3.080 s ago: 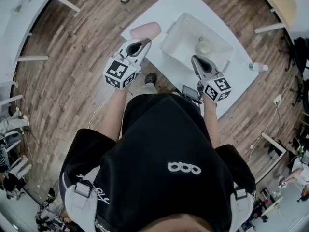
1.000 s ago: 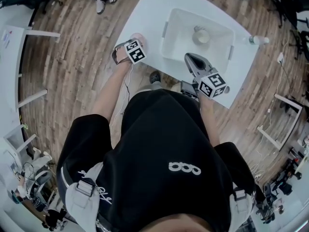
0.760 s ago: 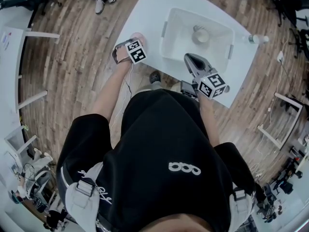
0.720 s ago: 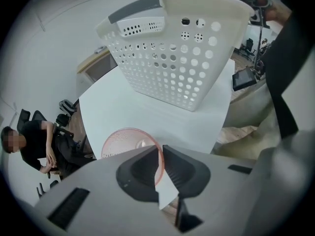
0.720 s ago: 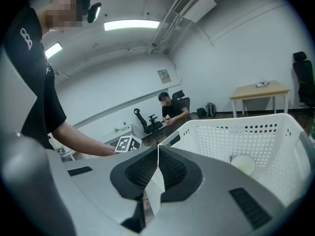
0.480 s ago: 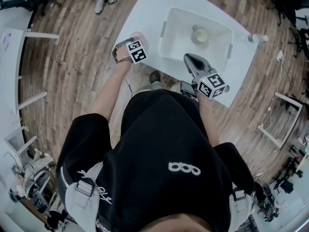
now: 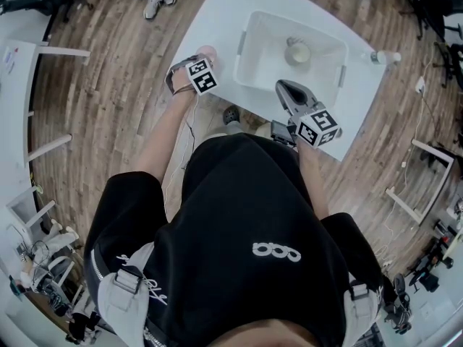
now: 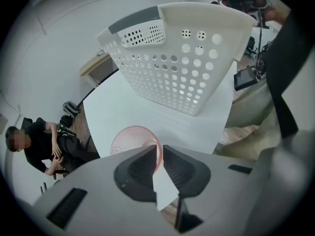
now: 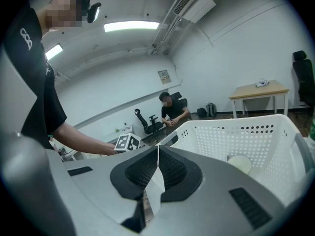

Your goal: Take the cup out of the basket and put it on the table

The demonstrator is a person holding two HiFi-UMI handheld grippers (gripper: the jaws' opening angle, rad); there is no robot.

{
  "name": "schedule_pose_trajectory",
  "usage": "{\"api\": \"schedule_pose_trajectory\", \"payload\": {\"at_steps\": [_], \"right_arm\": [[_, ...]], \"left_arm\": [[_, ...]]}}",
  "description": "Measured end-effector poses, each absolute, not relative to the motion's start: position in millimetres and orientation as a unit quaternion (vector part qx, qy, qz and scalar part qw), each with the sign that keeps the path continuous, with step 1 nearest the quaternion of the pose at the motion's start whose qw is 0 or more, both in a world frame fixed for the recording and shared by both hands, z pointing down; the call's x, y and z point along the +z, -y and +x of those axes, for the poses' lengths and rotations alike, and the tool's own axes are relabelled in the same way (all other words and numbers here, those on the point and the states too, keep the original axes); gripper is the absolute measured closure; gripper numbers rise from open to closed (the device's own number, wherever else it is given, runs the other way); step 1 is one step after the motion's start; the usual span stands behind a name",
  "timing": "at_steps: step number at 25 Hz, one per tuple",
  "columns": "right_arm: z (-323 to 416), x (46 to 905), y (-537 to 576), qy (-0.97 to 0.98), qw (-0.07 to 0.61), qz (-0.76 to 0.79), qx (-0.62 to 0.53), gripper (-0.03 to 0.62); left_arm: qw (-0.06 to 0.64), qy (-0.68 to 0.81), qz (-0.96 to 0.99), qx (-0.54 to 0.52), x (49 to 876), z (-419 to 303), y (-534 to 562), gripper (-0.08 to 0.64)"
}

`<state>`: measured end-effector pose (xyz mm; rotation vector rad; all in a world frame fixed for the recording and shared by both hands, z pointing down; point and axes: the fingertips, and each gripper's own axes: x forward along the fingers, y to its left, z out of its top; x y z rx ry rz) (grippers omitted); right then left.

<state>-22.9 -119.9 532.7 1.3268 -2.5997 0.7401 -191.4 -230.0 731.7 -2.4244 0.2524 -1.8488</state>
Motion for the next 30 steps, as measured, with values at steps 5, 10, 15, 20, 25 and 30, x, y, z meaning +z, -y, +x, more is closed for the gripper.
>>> {"api": "schedule_pose_trajectory", "payload": {"at_steps": [5,10,15,20,25,30], "right_arm": [[-17,529,121,0.866,0.064,0.433,0.242,0.566],[-3,521,117,0.873,0.062,0.422,0.235,0.566],[6,515,116,0.882,0.061,0.408,0.226,0.566],[17,500,112,0.892,0.051,0.396,0.211,0.566],[30,488,104,0.898,0.046,0.391,0.197,0.566],[59,482,90,0.895,0.041,0.4,0.194,0.566]], "left_arm": [[0.038,-0.106,-0.8,-0.589,709,-189,227,0.529],[-0.009,-0.2,-0.847,-0.492,634,-183,221,0.529],[-0.123,-0.286,-0.888,-0.339,563,-175,207,0.534],[-0.145,-0.315,-0.908,-0.236,512,-148,190,0.551],[-0.146,-0.299,-0.932,-0.141,474,-112,167,0.552],[-0.132,-0.282,-0.945,-0.103,452,-71,147,0.552]]}}
